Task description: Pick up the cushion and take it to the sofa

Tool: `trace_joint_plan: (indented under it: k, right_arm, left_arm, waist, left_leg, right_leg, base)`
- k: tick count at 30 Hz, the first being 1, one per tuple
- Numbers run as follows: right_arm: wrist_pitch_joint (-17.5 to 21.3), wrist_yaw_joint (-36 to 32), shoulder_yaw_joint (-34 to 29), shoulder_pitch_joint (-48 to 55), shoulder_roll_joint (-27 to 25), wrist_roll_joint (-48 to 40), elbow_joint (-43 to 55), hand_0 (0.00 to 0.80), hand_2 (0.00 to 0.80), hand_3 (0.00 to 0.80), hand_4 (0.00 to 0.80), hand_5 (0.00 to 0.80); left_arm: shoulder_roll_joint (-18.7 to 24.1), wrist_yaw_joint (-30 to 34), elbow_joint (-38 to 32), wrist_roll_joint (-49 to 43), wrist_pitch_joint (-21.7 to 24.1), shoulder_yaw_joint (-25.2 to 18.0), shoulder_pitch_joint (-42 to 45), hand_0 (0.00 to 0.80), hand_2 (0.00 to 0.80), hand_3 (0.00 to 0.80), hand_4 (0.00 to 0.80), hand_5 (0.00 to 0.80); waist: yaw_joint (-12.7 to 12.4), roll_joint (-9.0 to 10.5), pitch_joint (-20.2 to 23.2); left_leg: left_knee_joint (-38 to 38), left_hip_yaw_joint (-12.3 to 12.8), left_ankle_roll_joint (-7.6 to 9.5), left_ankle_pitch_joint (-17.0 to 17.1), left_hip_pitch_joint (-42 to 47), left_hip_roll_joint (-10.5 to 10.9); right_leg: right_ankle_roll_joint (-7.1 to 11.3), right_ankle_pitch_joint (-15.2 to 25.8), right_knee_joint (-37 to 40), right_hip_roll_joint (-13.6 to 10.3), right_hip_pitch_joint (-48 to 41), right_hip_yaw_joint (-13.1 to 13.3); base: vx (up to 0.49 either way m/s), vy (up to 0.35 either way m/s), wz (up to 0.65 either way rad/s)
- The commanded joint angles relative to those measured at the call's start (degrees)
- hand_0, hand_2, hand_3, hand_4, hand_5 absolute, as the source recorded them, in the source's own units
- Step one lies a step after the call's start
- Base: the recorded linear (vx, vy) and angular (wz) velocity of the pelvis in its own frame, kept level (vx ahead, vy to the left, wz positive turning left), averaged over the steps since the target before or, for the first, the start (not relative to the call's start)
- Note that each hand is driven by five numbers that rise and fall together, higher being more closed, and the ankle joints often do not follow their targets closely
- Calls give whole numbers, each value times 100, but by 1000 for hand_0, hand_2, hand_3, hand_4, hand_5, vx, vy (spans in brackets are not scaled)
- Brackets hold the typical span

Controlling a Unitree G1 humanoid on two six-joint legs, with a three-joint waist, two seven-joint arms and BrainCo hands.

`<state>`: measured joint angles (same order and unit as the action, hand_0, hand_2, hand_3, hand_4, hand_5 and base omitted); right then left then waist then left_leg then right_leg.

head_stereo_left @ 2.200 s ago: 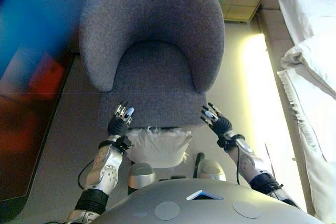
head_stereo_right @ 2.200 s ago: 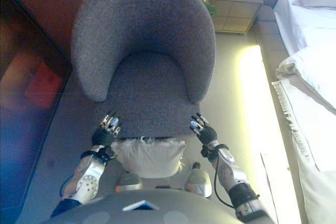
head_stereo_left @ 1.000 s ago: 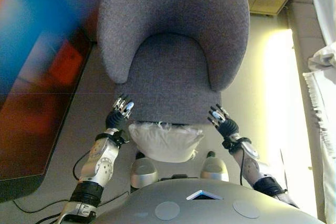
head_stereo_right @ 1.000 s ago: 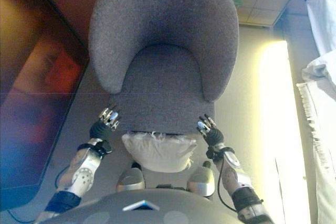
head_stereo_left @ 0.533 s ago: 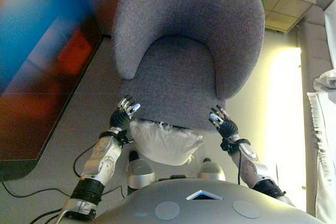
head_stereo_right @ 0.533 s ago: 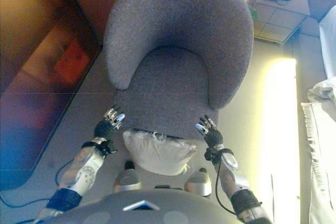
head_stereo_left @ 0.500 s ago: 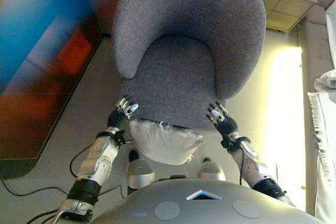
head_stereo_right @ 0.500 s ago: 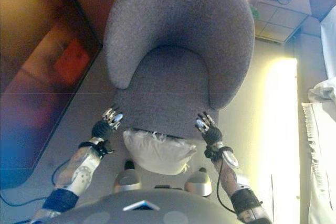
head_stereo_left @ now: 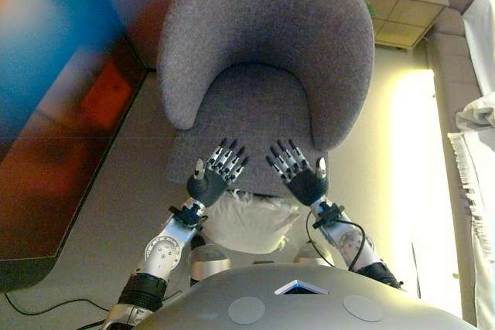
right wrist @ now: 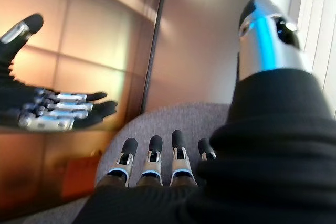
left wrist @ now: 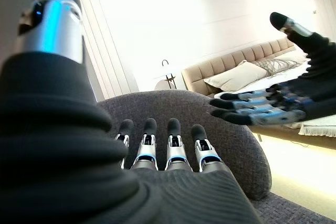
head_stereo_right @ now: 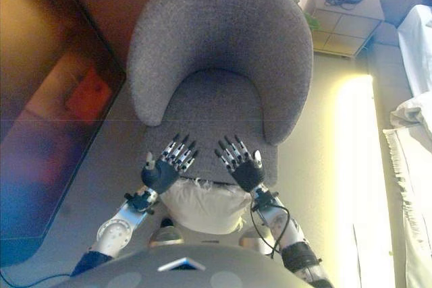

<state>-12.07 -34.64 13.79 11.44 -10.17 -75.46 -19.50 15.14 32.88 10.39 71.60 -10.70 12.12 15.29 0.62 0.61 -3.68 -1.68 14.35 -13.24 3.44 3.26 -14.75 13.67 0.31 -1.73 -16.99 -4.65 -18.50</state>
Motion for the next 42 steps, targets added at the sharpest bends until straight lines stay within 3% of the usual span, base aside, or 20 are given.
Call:
trace_joint_plan:
  k: [1, 6, 8, 9, 10, 12, 15, 18, 26, 34, 42]
  right_arm:
    - [88, -141, -179, -267, 124, 43, 231, 0, 0, 0, 0, 0]
    - [179, -63, -152, -232, 101, 142, 175, 0, 0, 0, 0, 0]
    - [441, 182, -134, -186, 43, 548, 165, 0, 0, 0, 0, 0]
    - [640, 356, -121, -168, -7, 850, 151, 0, 0, 0, 0, 0]
    - [950, 736, -84, -178, -102, 1334, 112, 0, 0, 0, 0, 0]
    - [1510, 1461, -38, -212, -287, 2287, 91, 0, 0, 0, 0, 0]
    - [2006, 2384, 28, -255, -607, 3877, 17, 0, 0, 0, 0, 0]
    - [2118, 2872, 55, -440, -821, 4392, -254, 0, 0, 0, 0, 0]
    - [2070, 3990, 234, -1544, -911, 4742, -1306, 0, 0, 0, 0, 0]
    - [1753, 4372, 615, -2745, -1164, 5106, -2252, 0, 0, 0, 0, 0]
    - [1440, 4794, 752, -3973, -1400, 5209, -3096, 0, 0, 0, 0, 0]
  left_arm:
    - [47, 100, -136, 101, 49, -123, -257, 0, 0, 0, 0, 0]
    - [64, -12, -71, 11, 52, -137, -218, 0, 0, 0, 0, 0]
    - [104, -477, -40, -469, 422, -164, -177, 0, 0, 0, 0, 0]
    - [157, -761, -9, -897, 731, -179, -179, 0, 0, 0, 0, 0]
    - [278, -1359, 68, -1857, 1399, -173, -206, 0, 0, 0, 0, 0]
    - [541, -2247, 100, -3087, 1891, -186, -298, 0, 0, 0, 0, 0]
    - [730, -2911, 204, -3406, 1760, -297, -444, 0, 0, 0, 0, 0]
    - [814, -3210, 610, -3786, 1884, -237, -674, 0, 0, 0, 0, 0]
    - [712, -4050, 1833, -4116, 2203, 108, -1692, 0, 0, 0, 0, 0]
    - [634, -4567, 2749, -4099, 2402, 472, -2768, 0, 0, 0, 0, 0]
    - [609, -5044, 3244, -4092, 2594, 613, -3694, 0, 0, 0, 0, 0]
  waist:
    - [-123, -67, -50]
    - [-122, -79, -69]
    - [-121, -72, -76]
    - [-123, -63, -87]
    - [-121, -52, -115]
    - [-121, -31, -172]
    - [-89, 7, -324]
    - [-92, 36, -511]
    - [-177, -29, -1251]
    - [-147, -151, -1869]
    - [-42, -426, -2190]
  left_leg:
    - [353, 49, 21, 92, -193, -564]
    - [353, 21, 27, 91, -185, -536]
    - [396, -2, 30, 57, -193, -514]
    - [430, -22, 28, 38, -204, -504]
    - [491, -60, 31, 6, -215, -491]
    - [679, -140, 29, -59, -297, -481]
    - [1003, -263, 51, -162, -482, -444]
    - [1218, -387, 30, -224, -692, -451]
    - [2089, -823, -174, -356, -1912, -675]
    - [3352, -1337, -176, -664, -3801, -724]
    - [4328, -1429, -142, -946, -5400, -621]
  right_leg:
    - [133, 764, 37, -475, 477, -167]
    - [133, 758, 34, -475, 460, -112]
    - [133, 749, 13, -485, 464, -91]
    - [133, 746, -5, -492, 471, -80]
    - [133, 731, -42, -497, 479, -38]
    - [133, 701, -183, -545, 539, 37]
    - [133, 619, -507, -648, 677, 246]
    - [133, 580, -736, -767, 832, 368]
    - [133, 632, -1275, -990, 1964, 794]
    - [133, 374, -2681, -1237, 3953, 1500]
    - [133, 122, -3769, -1164, 5579, 1855]
  base:
    - [0, 0, 0]
    - [25, 7, 1]
    - [50, 7, 1]
    - [51, -1, 0]
    - [39, 0, 0]
    - [16, 4, 0]
    - [20, 38, 4]
    - [-19, 9, 10]
    - [-167, -11, 5]
    - [-160, 40, 3]
    - [-142, 50, 1]
